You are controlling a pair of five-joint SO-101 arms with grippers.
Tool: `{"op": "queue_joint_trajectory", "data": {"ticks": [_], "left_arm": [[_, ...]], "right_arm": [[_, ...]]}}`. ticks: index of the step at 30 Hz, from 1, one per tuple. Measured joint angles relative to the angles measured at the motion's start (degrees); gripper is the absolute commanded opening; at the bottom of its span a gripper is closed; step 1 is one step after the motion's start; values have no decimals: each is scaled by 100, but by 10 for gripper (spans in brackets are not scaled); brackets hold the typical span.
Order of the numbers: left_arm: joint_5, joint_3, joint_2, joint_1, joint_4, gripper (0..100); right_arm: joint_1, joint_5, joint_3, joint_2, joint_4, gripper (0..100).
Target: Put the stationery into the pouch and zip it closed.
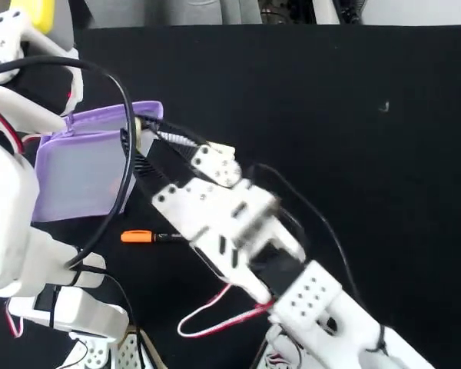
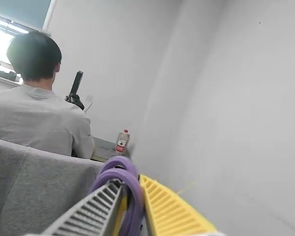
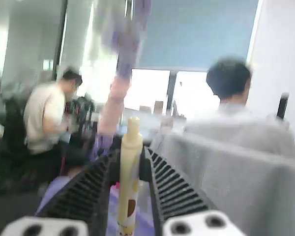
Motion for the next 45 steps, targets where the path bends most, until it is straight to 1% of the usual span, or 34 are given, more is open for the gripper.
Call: {"op": "queue_joint_trajectory", "data": {"ticks": [2, 6, 11, 16, 23, 27, 29, 30, 34, 36, 39, 41, 45], "left_arm": [[0, 0, 0, 0, 0, 30], [0, 0, 0, 0, 0, 30], [0, 0, 0, 0, -9, 30], [0, 0, 0, 0, -9, 30], [0, 0, 0, 0, -9, 30], [0, 0, 0, 0, -9, 30], [0, 0, 0, 0, -9, 30], [0, 0, 0, 0, -9, 30], [0, 0, 0, 0, -9, 30], [0, 0, 0, 0, -9, 30], [0, 0, 0, 0, -9, 30], [0, 0, 0, 0, -9, 30], [0, 0, 0, 0, -9, 30]], "right_arm": [[185, 9, 141, -378, -360, 11], [387, 9, 264, -1152, -545, 11], [448, 9, 273, -1319, -624, 11], [448, 9, 264, -686, -1002, 11], [598, 9, 264, 651, -2040, 11], [659, 0, 264, 1046, -2110, 15], [659, -246, 264, 1134, -1925, 29], [668, -422, 264, 1143, -1785, 64], [677, -1002, 220, 1143, -1196, 255], [677, -1160, 62, 1143, -686, 306], [677, -1152, -308, 993, 193, 311], [615, -923, -527, 800, 686, 311], [554, -475, -642, 211, 1213, 311]]}}
